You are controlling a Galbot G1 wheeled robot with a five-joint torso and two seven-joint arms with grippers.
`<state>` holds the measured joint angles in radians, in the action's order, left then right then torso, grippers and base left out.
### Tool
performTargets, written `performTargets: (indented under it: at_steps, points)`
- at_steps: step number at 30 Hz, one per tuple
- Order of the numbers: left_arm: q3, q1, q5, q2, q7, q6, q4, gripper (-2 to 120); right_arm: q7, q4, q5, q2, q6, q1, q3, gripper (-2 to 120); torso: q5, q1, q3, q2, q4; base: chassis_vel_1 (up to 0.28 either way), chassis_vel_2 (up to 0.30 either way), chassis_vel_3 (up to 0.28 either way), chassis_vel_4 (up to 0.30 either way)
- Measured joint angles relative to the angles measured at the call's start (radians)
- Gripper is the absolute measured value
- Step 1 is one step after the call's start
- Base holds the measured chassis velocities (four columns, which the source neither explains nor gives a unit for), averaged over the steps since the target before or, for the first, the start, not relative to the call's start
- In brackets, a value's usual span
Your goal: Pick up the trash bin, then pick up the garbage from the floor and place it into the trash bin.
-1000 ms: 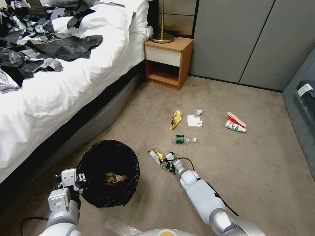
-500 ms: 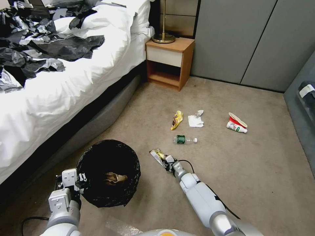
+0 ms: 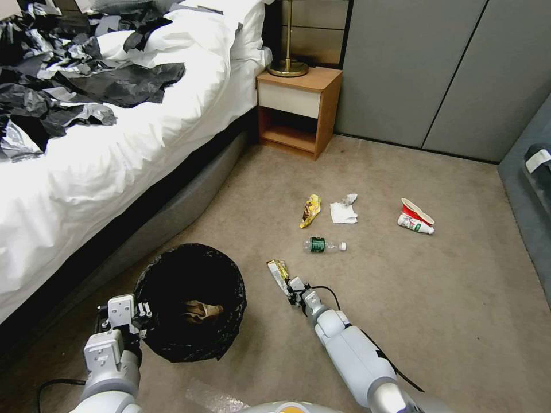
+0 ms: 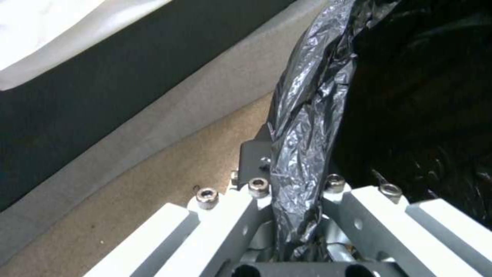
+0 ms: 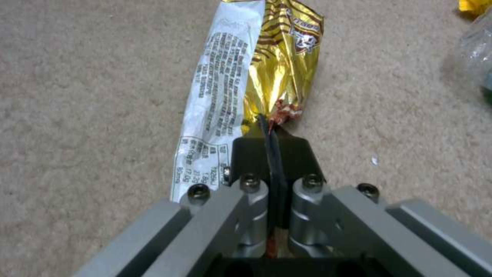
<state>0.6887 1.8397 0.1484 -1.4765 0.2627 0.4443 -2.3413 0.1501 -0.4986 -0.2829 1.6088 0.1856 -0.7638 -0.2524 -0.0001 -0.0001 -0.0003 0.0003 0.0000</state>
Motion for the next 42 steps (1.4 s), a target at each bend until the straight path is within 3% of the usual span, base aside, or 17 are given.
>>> performTargets:
  at_steps: [7,14,16,18,19,20,23,24,26,27,28,32,42]
  points:
    - [0.003,-0.001,0.004,0.002,-0.001,0.0,-0.003,1,-0.006,-0.039,0.013,-0.001,0.009,-0.018,-0.005,0,0.0001,0.0,0.0,0.0,0.0001,0.0,0.0,0.0,0.0]
    - [0.006,-0.011,0.016,0.011,-0.002,0.001,-0.002,1,-0.036,-0.248,0.12,-0.004,-0.004,-0.116,0.039,0,-0.0006,0.0,0.001,-0.001,-0.0013,0.0,0.0,0.0,0.0]
    - [0.003,-0.017,0.02,0.015,-0.003,0.003,0.003,1,-0.041,-0.441,0.199,-0.004,-0.02,-0.173,0.072,0,-0.0001,0.0,0.001,-0.001,-0.0002,0.0,0.0,0.0,0.0]
    - [0.001,-0.019,0.02,0.015,-0.003,0.003,0.004,1,-0.042,-0.484,0.215,-0.007,-0.024,-0.185,0.078,0,0.0001,0.0,0.001,-0.001,0.0,0.0,0.0,0.0,0.0]
    - [-0.004,-0.023,0.021,0.016,-0.003,0.006,0.006,1,-0.042,-0.618,0.252,-0.031,-0.033,-0.219,0.087,0,0.0007,0.0,0.001,-0.001,0.0001,0.0,0.0,0.0,0.0]
    - [-0.004,-0.023,0.021,0.016,-0.003,0.006,0.006,1,-0.042,-0.618,0.252,-0.031,-0.033,-0.219,0.087,0,0.0007,0.0,0.001,-0.001,0.0001,0.0,0.0,0.0,0.0]
    - [-0.019,-0.033,0.021,0.019,-0.003,0.009,0.015,1,0.0,-0.902,0.333,-0.102,-0.021,-0.273,0.098,0,0.0,0.0,0.0,-0.001,-0.0004,0.0,0.0,0.0,0.0]
    - [-0.019,-0.033,0.021,0.019,-0.003,0.009,0.015,1,0.0,-0.902,0.333,-0.102,-0.021,-0.273,0.098,0,0.0,0.0,0.0,-0.001,-0.0004,0.0,0.0,0.0,0.0]
    - [-0.024,-0.035,0.021,0.021,-0.004,0.009,0.02,1,0.044,-1.024,0.361,-0.134,0.004,-0.298,0.104,0,0.0004,0.0,0.001,-0.001,-0.0005,0.0,0.0,0.0,0.0]
    - [-0.027,-0.037,0.021,0.023,-0.004,0.01,0.023,1,0.093,-1.142,0.382,-0.164,0.029,-0.32,0.112,0,0.0001,0.0,0.0,-0.001,-0.0002,0.0,0.0,0.0,0.0]
    - [-0.027,-0.037,0.021,0.023,-0.004,0.01,0.023,1,0.093,-1.142,0.382,-0.164,0.029,-0.32,0.112,0,0.0001,0.0,0.0,-0.001,-0.0002,0.0,0.0,0.0,0.0]
    - [-0.032,-0.043,0.021,0.026,-0.005,0.01,0.031,1,0.161,-1.36,0.42,-0.228,0.048,-0.394,0.171,0,-0.0001,0.0,0.0,0.0,0.0,0.0,0.0,0.0,0.0]
    - [-0.036,-0.053,0.022,0.026,-0.005,0.011,0.036,1,0.19,-1.414,0.413,-0.273,0.062,-0.478,0.275,0,0.0001,0.0,0.0,0.0,-0.0001,0.0,0.0,0.0,0.0]
